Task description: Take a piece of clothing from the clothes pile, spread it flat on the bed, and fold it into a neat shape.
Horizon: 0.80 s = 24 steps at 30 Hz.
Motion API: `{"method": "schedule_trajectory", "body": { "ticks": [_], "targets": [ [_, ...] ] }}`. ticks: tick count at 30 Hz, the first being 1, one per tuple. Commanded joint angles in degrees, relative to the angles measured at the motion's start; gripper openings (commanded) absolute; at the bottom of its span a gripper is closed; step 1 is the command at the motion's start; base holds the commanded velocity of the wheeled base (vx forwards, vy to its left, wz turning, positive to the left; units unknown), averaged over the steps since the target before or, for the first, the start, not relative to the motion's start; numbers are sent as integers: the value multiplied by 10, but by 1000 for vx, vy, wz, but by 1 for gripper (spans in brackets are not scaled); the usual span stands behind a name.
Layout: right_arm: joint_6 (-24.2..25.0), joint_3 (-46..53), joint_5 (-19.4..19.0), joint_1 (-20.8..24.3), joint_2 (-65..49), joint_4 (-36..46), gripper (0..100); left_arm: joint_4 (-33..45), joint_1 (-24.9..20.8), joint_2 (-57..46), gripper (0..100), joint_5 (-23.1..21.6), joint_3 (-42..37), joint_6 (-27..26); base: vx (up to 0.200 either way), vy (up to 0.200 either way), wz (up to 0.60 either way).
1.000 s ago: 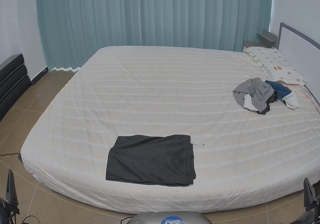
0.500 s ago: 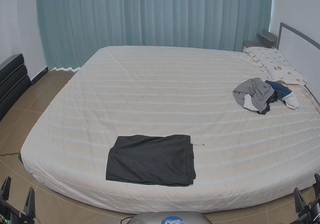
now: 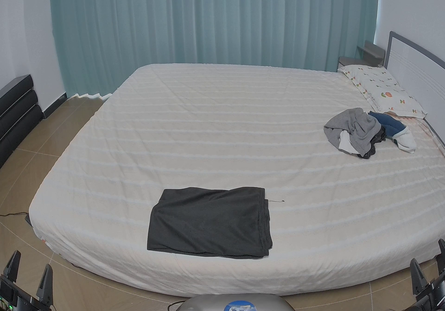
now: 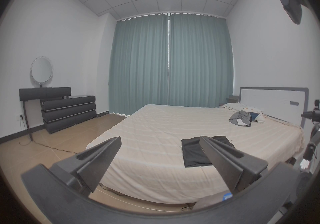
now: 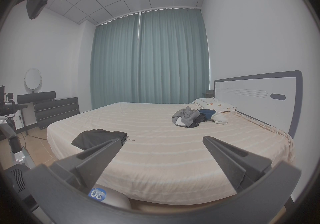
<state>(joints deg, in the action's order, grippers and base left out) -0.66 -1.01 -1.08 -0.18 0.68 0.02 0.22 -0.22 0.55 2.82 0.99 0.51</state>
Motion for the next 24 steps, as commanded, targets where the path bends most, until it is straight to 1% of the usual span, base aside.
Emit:
{"method": "schedule_trajectory", "body": {
  "ticks": [1, 2, 24],
  "targets": [
    [-1, 10, -1, 0, -7, 0, 100, 3, 0, -5, 100, -21, -9, -14, 0, 0, 0],
    [-1, 10, -1, 0, -7, 0, 100, 3, 0, -5, 100, -22, -9, -7, 0, 0, 0],
    [-1, 10, -1, 0, -7, 0, 100, 2, 0, -5, 100, -23, -9, -8, 0, 0, 0]
  ]
}}
